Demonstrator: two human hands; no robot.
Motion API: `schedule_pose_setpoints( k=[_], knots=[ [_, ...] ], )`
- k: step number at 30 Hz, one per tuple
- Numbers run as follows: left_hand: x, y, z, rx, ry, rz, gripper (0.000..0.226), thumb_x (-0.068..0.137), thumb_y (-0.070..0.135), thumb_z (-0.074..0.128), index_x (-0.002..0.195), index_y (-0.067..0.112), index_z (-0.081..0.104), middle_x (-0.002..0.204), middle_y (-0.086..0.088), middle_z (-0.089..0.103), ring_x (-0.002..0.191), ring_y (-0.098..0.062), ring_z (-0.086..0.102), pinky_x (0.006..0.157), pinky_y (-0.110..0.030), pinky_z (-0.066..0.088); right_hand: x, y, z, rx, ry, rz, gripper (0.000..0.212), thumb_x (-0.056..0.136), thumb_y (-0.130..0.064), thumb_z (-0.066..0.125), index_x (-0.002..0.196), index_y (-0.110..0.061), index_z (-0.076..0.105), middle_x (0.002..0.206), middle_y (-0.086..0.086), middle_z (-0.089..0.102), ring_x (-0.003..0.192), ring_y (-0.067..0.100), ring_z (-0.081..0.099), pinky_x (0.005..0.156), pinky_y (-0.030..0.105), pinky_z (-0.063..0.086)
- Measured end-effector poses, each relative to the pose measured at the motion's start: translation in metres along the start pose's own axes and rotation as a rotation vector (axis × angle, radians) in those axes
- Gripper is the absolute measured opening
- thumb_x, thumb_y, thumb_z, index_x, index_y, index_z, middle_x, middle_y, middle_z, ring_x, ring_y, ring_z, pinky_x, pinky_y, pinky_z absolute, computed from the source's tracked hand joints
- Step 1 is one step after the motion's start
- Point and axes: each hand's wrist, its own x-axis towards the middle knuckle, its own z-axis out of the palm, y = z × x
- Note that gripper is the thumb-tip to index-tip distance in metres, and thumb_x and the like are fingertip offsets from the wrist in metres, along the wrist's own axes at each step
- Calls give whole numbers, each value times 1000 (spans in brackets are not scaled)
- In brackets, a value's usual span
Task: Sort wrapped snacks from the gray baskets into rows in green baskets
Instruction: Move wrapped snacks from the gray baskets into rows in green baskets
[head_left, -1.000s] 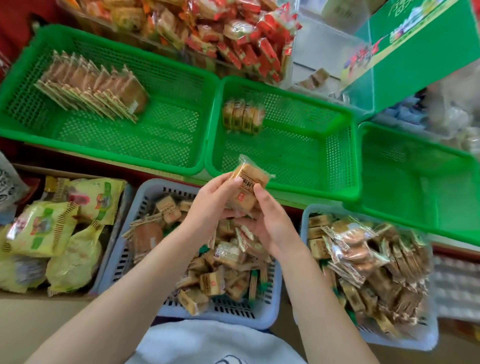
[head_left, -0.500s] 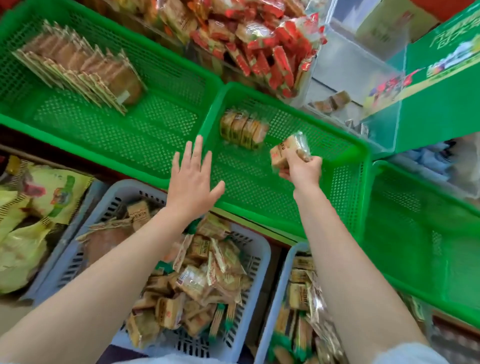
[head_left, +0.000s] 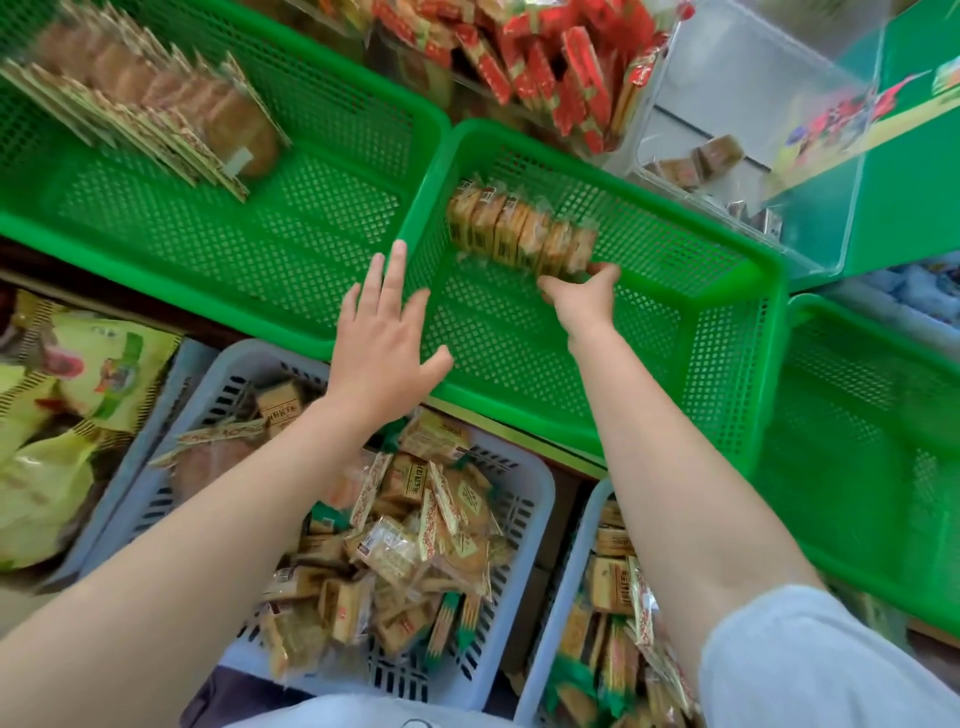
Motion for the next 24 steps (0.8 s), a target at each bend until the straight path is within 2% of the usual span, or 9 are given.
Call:
schedule_pose_setpoints(
  k=[6,9,12,15,18,19,20,22,24],
  knots=[
    [-1,1,-8,-23,-36,6,75,96,57,42,156,15,28,165,-12,-22,154,-29,-10,123,-48,9,-29,2,-17,36,-88,-20,68,87,-15,73,143,-14,35,132,9,51,117,26,56,104,43,47],
    [-4,0,-25,-195,-98,-1,72,98,53,48,157,16,27,167,-8,-17,155,-26,-7,123,-48,9,-79,5,-32,43,-91,-98,50,88,-19,69,132,-20,45,124,5,52,111,31,61,99,47,51],
    [-28,-5,-45,-499,-96,-7,57,101,41,52,152,19,39,168,-6,8,154,-23,8,124,-48,11,-155,13,-42,156,-137,-210,16,93,-7,61,106,-16,57,100,5,62,89,30,71,82,41,60],
    [-82,-16,-42,-560,38,57,36,100,30,56,132,17,61,146,-5,50,136,-24,43,114,-49,33,-219,38,-39,120,-224,-210,10,97,-6,57,94,-14,63,88,13,68,72,22,72,71,37,62],
    [-126,-32,-24,-638,-195,-30,24,101,28,53,121,22,66,113,7,64,100,-14,63,91,-41,53,-243,79,-24,-50,-254,-116,4,97,-19,61,96,-20,65,91,3,68,83,22,69,75,34,59],
    [-136,-37,-17,-643,-311,-61,24,101,29,53,121,25,65,110,9,65,98,-13,64,87,-37,54,-245,90,-19,-140,-263,-93,11,96,-26,64,105,-20,64,101,0,66,96,21,66,79,29,54],
    [-145,-43,-12,-637,-412,-74,25,102,30,53,123,27,64,112,11,65,101,-11,63,86,-32,53,-246,102,-13,-235,-306,-64,32,93,-36,67,121,-22,59,119,-1,61,113,21,59,87,28,50],
    [-156,-55,-7,-614,-535,-70,27,102,30,53,127,30,62,116,12,65,105,-8,61,86,-27,50,-247,121,-1,-354,-468,35,84,83,-50,76,151,-28,33,152,2,35,139,25,38,105,38,40],
    [-160,-65,-7,-590,-571,-55,27,102,31,52,126,32,61,120,13,65,106,-6,59,88,-27,50,-246,137,13,-417,-566,66,108,77,-56,79,158,-31,13,163,0,14,148,29,22,114,43,31]
  ],
)
